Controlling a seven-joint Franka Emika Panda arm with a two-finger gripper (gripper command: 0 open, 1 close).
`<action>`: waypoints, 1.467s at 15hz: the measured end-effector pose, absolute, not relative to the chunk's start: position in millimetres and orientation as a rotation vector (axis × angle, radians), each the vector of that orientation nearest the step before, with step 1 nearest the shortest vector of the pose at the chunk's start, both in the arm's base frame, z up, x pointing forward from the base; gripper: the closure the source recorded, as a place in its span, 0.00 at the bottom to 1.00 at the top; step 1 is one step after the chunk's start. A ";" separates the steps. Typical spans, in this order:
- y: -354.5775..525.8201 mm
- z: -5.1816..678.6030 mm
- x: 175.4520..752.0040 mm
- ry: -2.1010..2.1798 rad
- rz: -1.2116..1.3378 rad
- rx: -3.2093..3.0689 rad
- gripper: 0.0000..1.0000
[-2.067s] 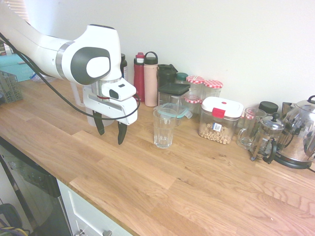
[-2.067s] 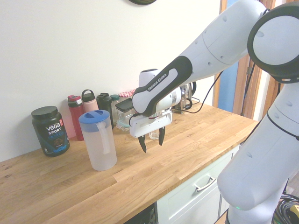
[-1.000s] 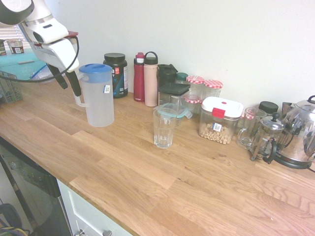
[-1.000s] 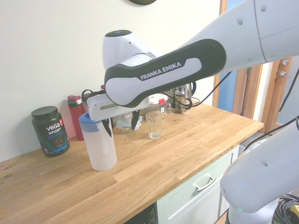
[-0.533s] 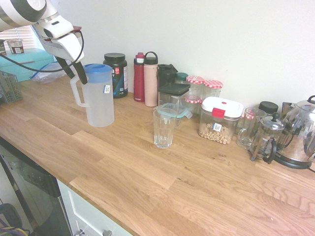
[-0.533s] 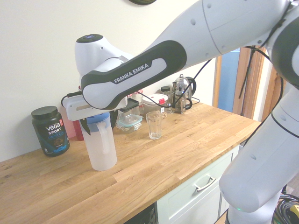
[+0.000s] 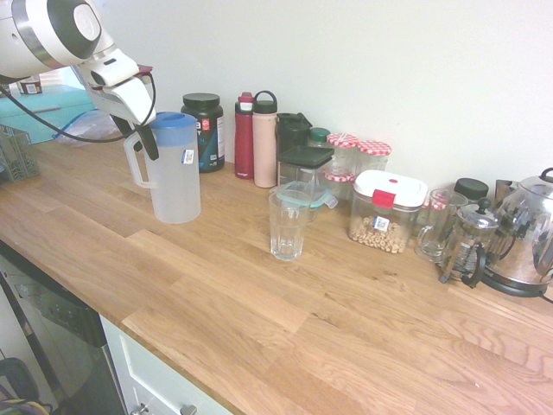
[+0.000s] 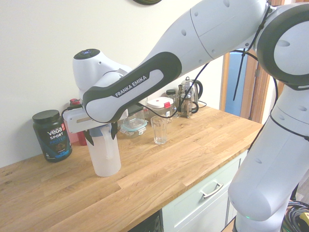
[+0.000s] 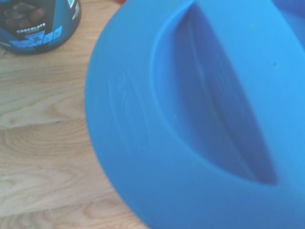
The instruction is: Pour me some water
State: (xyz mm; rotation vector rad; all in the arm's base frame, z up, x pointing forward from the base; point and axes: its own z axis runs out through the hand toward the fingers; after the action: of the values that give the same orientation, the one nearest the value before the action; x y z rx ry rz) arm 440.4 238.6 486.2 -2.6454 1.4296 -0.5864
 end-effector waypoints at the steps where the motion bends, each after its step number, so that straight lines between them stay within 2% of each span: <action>1: 237.8 485.5 440.4 1.432 -0.583 -2.645 1.00; 14: 223.6 486.9 441.4 1.421 -0.511 -2.642 1.00; 18: 209.4 491.1 428.7 1.379 -0.527 -2.675 1.00; 22: 192.1 525.9 397.9 1.255 -0.594 -2.726 1.00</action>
State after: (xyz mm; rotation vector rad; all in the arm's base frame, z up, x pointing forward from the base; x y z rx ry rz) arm 397.9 192.1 525.9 -2.7259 1.2548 -0.5941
